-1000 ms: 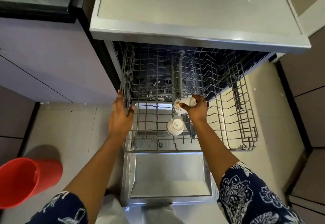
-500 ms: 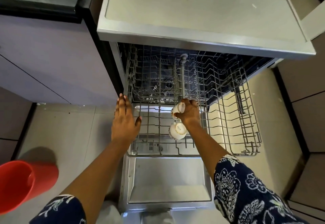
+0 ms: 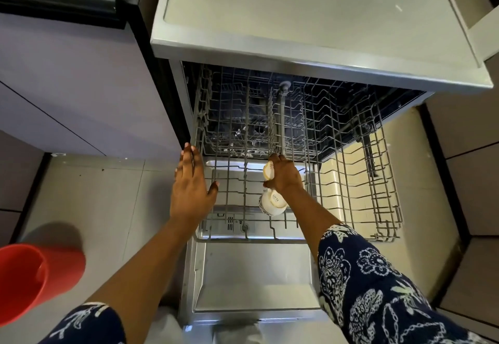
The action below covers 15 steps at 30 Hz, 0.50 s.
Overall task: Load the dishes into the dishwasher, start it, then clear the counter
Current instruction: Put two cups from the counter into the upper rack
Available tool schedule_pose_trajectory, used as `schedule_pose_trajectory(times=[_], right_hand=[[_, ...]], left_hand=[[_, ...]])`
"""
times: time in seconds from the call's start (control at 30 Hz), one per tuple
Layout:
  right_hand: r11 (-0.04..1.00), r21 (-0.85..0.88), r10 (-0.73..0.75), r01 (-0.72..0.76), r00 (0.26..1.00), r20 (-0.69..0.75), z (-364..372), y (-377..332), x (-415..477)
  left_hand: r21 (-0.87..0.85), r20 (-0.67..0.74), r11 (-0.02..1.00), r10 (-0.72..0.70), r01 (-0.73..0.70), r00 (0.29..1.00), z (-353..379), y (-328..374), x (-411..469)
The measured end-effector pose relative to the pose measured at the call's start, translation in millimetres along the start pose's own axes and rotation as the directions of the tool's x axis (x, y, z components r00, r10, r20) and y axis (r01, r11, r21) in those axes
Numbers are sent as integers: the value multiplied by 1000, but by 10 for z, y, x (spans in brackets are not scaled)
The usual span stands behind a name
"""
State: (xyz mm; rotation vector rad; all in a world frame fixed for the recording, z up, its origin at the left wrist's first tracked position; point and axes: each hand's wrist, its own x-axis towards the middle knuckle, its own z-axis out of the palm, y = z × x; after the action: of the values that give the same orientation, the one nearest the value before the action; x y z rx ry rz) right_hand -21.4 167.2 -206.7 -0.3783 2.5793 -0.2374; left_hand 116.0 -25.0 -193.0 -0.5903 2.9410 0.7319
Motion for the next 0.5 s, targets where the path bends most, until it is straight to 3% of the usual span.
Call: schedule_pose_trajectory(times=[0.13, 0.27, 0.37, 0.5], right_hand=[[991, 132, -16, 11, 999, 37, -51, 32, -30], [961, 270, 101, -57, 983, -150, -298, 85, -291], [937, 339, 176, -85, 952, -249, -524, 32, -674], [895, 445, 215, -36, 908, -359, -701, -244, -1335]], left_hand=[[10, 24, 1000, -17, 16, 1000, 9, -7, 16], [-11, 113, 999, -29, 31, 993, -92, 23, 59], [-138, 191, 987, -56, 84, 980, -318, 94, 80], [-393, 111, 917, -27, 69, 993, -802, 25, -205]])
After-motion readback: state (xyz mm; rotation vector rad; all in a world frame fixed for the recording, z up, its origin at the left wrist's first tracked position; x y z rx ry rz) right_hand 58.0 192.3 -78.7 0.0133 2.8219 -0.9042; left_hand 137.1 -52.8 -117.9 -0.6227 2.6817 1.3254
